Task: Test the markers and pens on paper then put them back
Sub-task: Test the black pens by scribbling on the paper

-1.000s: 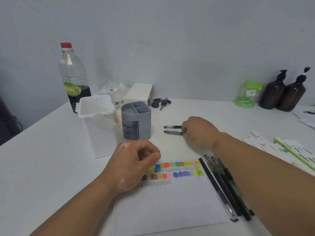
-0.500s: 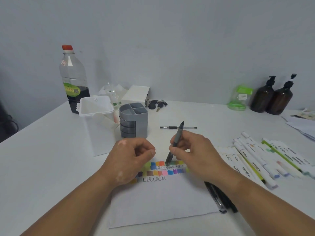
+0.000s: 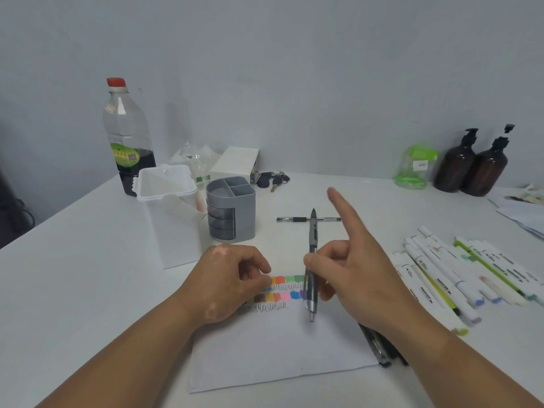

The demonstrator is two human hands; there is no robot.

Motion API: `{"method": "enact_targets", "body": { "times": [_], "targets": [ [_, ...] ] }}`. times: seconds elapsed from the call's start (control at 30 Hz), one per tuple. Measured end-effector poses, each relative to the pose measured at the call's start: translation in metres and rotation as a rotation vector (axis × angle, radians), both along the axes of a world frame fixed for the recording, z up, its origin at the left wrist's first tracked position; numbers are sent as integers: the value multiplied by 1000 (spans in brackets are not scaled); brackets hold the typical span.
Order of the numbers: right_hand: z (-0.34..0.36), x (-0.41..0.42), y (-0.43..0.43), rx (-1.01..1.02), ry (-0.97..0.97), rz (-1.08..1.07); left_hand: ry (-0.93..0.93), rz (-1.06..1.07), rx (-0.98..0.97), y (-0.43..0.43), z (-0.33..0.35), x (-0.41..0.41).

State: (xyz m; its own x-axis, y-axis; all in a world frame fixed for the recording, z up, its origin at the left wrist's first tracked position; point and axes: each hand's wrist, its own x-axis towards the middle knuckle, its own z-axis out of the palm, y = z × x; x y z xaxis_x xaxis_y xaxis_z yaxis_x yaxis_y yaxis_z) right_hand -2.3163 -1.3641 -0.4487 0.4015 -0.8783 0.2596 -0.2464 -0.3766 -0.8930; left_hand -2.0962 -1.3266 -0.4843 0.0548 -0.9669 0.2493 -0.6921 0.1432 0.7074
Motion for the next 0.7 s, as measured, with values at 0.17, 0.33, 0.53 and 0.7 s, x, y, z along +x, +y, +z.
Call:
{"method": "enact_targets", "body": {
  "times": [0.17, 0.33, 0.53, 0.7],
  "targets": [
    [-4, -14, 4, 235, -265, 128, -82, -26, 36, -1, -2, 1],
    [-11, -14, 5, 329, -379, 167, -120, -53, 56, -1, -2, 2],
    [-23, 1, 9, 333, -275, 53, -141, -62, 67, -1, -2, 3],
    [-31, 9, 12, 293, -82, -32, -163, -69, 74, 0, -2, 3]
  ]
}}
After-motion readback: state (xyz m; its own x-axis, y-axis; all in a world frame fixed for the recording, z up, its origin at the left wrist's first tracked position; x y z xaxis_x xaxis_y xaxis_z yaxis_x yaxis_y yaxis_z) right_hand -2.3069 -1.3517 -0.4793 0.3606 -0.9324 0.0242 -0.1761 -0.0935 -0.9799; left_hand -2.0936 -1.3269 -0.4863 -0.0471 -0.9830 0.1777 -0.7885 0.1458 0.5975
